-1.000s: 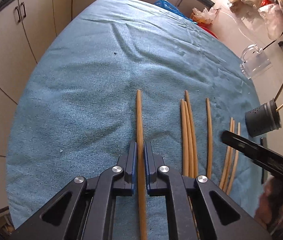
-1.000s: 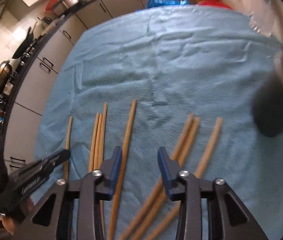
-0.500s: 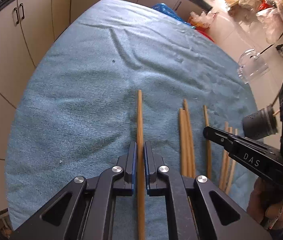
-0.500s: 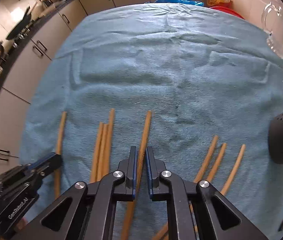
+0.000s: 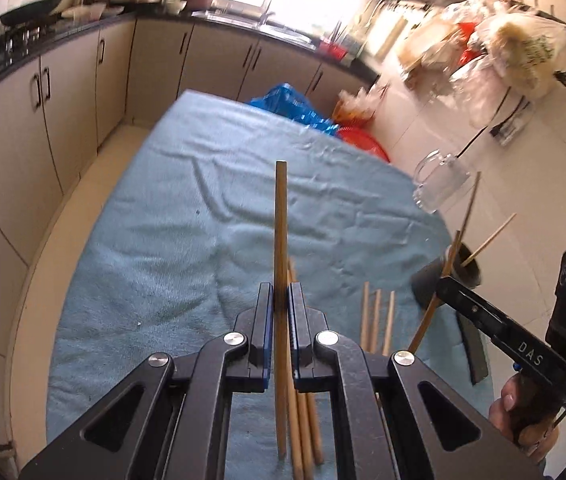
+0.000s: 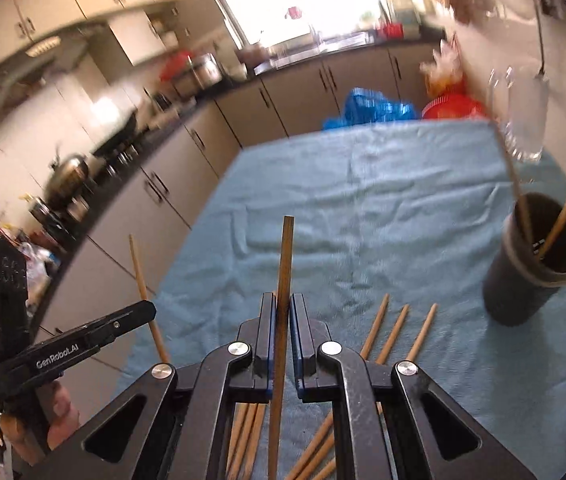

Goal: Organize utensils
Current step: 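Lift the chopstick upright and carry it over the black holder cup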

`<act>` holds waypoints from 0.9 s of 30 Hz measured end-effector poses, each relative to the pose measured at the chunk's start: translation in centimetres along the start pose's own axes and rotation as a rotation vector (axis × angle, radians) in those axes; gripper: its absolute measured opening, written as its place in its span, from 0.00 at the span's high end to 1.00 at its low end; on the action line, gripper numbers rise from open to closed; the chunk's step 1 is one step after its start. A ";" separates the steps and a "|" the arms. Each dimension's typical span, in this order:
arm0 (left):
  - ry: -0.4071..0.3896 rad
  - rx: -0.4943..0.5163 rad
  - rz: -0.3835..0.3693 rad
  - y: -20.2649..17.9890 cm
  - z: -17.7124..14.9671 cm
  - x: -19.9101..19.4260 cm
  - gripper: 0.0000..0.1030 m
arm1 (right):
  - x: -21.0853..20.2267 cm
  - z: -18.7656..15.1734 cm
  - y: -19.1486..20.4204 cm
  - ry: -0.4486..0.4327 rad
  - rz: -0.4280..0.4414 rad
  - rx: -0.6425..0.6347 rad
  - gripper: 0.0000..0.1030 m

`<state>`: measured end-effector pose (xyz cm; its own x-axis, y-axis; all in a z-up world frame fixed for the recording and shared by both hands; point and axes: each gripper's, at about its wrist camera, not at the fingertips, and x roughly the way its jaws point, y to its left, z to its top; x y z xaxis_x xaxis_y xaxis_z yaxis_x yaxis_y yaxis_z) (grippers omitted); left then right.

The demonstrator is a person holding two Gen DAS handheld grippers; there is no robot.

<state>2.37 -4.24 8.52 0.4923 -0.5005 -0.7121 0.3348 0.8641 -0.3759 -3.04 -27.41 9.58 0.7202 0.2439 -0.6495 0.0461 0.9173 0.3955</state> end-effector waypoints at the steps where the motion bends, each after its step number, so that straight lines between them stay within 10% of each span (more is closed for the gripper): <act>1: -0.010 0.003 -0.010 -0.3 0.0 -0.6 0.94 | -0.8 -0.2 0.1 -0.026 0.004 0.000 0.93; 27: -0.083 0.068 -0.035 -3.7 0.9 -4.2 0.94 | -8.1 -0.4 -1.7 -0.249 0.033 0.058 0.93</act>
<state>-0.23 -5.40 13.40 0.5437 -0.5352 -0.6464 0.4051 0.8420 -0.3564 -9.23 -30.83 13.86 0.8698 0.1822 -0.4585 0.0541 0.8885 0.4557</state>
